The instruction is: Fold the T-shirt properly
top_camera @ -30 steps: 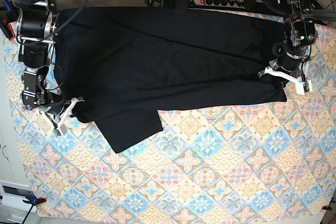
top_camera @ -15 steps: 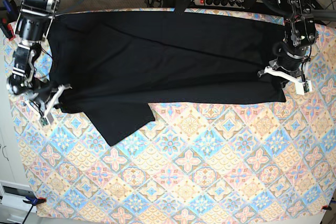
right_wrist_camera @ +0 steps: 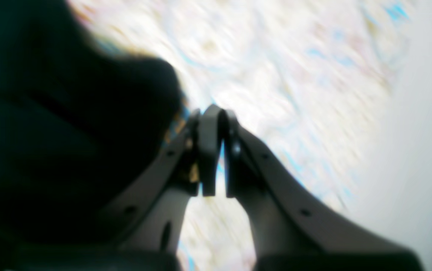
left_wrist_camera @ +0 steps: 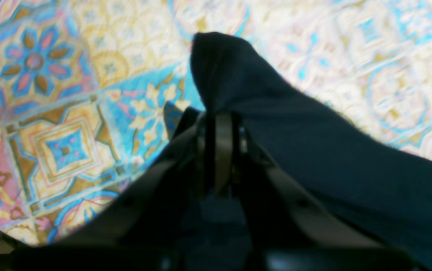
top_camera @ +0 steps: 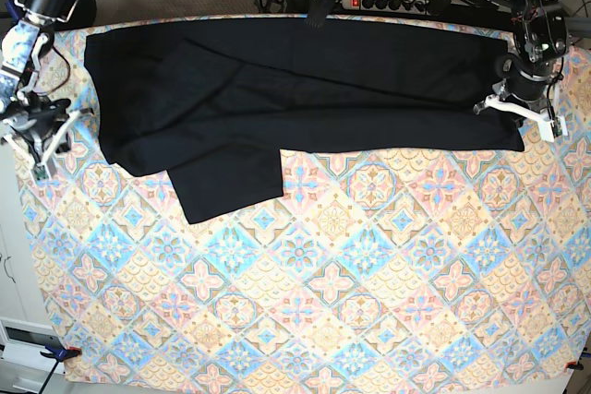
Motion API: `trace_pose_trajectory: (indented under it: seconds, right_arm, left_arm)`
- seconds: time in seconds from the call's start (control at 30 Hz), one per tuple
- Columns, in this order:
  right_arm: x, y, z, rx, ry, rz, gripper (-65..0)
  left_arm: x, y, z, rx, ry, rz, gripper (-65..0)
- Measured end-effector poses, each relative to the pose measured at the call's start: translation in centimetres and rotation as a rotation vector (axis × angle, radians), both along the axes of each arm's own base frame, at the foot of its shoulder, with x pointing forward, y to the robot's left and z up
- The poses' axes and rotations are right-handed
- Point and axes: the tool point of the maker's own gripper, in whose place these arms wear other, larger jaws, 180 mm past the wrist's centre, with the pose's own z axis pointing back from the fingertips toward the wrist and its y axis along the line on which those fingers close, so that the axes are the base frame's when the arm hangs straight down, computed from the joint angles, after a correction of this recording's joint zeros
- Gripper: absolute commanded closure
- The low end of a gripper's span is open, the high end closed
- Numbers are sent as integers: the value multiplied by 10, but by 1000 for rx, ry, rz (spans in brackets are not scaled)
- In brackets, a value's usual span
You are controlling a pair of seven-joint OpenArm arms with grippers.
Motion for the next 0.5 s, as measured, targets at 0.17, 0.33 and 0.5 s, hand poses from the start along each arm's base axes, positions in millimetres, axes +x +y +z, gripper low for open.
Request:
trace_pose_trajectory:
  seconds: [0.17, 0.33, 0.5]
  right_arm:
    - [-20, -2, 3, -38, 30, 10, -24]
    - [-21, 1, 8, -46, 16, 25, -48]
    - [13, 17, 20, -40, -37, 74, -180]
  left_arm:
    - [-6, -1, -4, -3, 16, -1, 0]
    - [-9, -2, -6, -6, 24, -1, 0]
    - [-9, -9, -9, -26, 21, 6, 0]
